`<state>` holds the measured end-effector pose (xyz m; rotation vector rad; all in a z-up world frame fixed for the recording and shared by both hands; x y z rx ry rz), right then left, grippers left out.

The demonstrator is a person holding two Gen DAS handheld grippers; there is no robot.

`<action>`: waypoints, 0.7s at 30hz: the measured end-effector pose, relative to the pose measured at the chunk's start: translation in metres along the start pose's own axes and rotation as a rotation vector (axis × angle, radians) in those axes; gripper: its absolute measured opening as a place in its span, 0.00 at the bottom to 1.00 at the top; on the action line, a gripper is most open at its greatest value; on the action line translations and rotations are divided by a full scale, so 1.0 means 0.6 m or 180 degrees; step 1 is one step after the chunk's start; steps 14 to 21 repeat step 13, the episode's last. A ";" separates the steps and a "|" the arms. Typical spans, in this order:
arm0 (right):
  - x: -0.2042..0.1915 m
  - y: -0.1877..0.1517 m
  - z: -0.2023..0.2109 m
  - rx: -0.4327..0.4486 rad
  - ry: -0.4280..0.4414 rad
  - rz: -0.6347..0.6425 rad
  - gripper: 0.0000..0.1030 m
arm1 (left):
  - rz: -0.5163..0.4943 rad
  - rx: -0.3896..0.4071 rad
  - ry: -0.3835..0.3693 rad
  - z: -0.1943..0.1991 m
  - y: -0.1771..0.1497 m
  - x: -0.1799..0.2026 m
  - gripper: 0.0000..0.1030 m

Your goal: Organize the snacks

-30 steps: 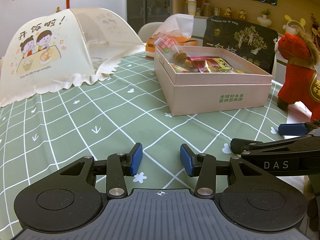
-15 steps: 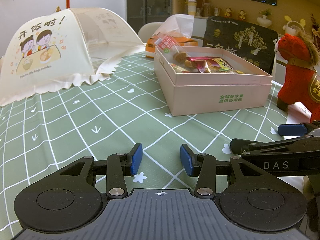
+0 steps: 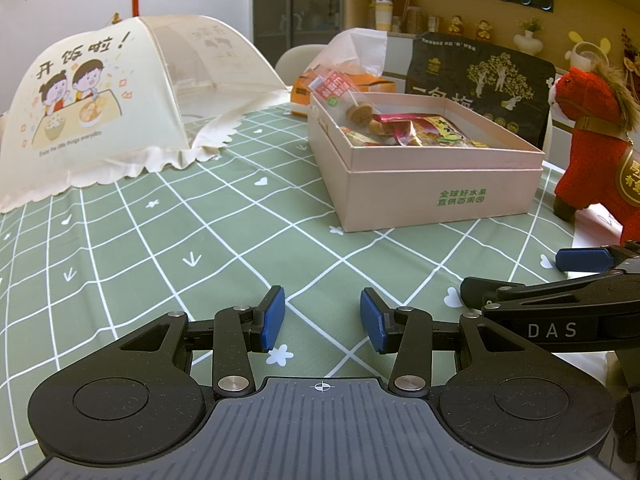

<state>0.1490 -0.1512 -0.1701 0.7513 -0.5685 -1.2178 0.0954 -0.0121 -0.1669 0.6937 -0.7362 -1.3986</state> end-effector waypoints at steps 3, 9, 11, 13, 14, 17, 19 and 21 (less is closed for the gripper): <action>0.000 0.000 0.000 0.0000 -0.0001 -0.0001 1.00 | -0.0005 0.0000 0.0003 0.000 0.000 0.000 0.46; 0.000 0.000 0.000 -0.0001 0.0001 0.0002 1.00 | -0.0004 0.0000 0.0001 0.000 0.000 0.000 0.46; 0.000 0.000 0.000 0.0002 0.0003 0.0009 1.00 | -0.0003 0.0000 0.0000 0.000 0.000 0.000 0.46; 0.000 -0.001 0.001 0.0021 0.0005 0.0010 1.00 | 0.0000 -0.0002 0.0009 0.000 0.000 0.002 0.46; 0.000 -0.001 0.001 0.0021 0.0005 0.0010 1.00 | 0.0000 -0.0002 0.0009 0.000 0.000 0.002 0.46; 0.000 -0.001 0.001 0.0021 0.0005 0.0010 1.00 | 0.0000 -0.0002 0.0009 0.000 0.000 0.002 0.46; 0.000 -0.001 0.001 0.0021 0.0005 0.0010 1.00 | 0.0000 -0.0002 0.0009 0.000 0.000 0.002 0.46; 0.000 -0.001 0.001 0.0021 0.0005 0.0010 1.00 | 0.0000 -0.0002 0.0009 0.000 0.000 0.002 0.46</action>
Point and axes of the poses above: each gripper's, at about its wrist camera, not at the fingertips, and z roughly against the way its jaws point, x to its right, y to its top, the point moved 5 cm from there along -z, roughly the way its jaws point, and after that the axes turned 4 degrees about z, right-handed, at the moved point
